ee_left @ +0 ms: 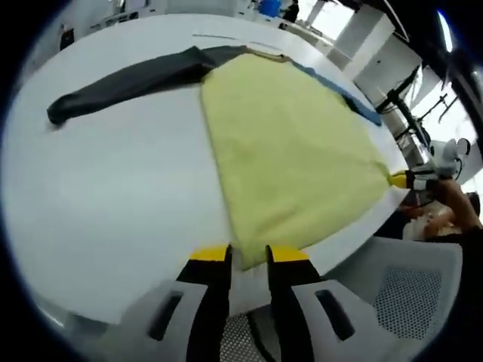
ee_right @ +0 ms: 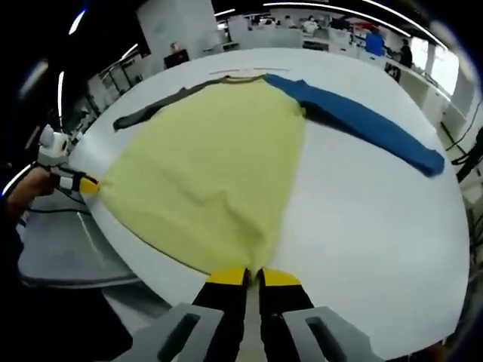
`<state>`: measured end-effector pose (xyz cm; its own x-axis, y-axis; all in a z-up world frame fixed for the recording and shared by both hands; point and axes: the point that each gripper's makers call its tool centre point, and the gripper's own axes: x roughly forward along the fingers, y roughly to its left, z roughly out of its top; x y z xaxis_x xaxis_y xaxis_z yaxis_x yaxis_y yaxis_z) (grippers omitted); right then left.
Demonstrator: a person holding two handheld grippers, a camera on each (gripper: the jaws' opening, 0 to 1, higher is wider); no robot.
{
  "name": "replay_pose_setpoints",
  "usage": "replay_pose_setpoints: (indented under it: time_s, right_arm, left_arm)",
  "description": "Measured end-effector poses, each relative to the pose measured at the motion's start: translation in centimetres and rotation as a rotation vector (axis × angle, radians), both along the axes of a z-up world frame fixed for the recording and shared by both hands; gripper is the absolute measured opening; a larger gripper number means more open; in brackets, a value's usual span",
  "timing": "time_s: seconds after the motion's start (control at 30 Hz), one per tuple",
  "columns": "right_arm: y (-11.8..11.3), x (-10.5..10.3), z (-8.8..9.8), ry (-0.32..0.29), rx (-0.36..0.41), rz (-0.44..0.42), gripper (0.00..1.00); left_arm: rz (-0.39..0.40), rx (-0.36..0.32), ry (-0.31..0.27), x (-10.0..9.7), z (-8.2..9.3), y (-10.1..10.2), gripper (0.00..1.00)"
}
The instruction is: Fold the garment on the visible template until the final outline fits inside the template.
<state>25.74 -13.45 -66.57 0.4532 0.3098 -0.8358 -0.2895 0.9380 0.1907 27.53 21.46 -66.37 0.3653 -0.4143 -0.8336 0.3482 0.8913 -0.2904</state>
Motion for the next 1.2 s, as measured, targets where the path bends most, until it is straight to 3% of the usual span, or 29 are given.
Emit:
replay_pose_setpoints:
  time_s: [0.17, 0.4, 0.57, 0.7, 0.93, 1.2]
  right_arm:
    - [0.1, 0.2, 1.0, -0.027, 0.051, -0.012, 0.21]
    - [0.3, 0.9, 2.5, -0.093, 0.107, 0.004, 0.46]
    - [-0.5, 1.5, 3.1, -0.123, 0.097, 0.009, 0.62]
    - [-1.0, 2.2, 3.6, -0.148, 0.095, 0.006, 0.68]
    - [-2.9, 3.5, 4.1, -0.181, 0.092, -0.026, 0.81]
    - [-5.9, 5.2, 4.4, -0.215, 0.089, -0.081, 0.89]
  left_arm:
    - [-0.052, -0.017, -0.127, 1.2, 1.1, -0.6, 0.38]
    - [-0.067, -0.058, -0.200, 2.0, 2.2, -1.0, 0.58]
    - [-0.087, -0.067, -0.255, 2.7, 2.7, -1.1, 0.72]
    - [-0.103, -0.097, -0.300, 3.2, 3.7, -1.7, 0.82]
    - [-0.157, -0.085, -0.378, 4.1, 4.8, -2.0, 0.95]
    - [-0.162, -0.132, -0.435, 4.8, 6.6, -2.9, 0.99]
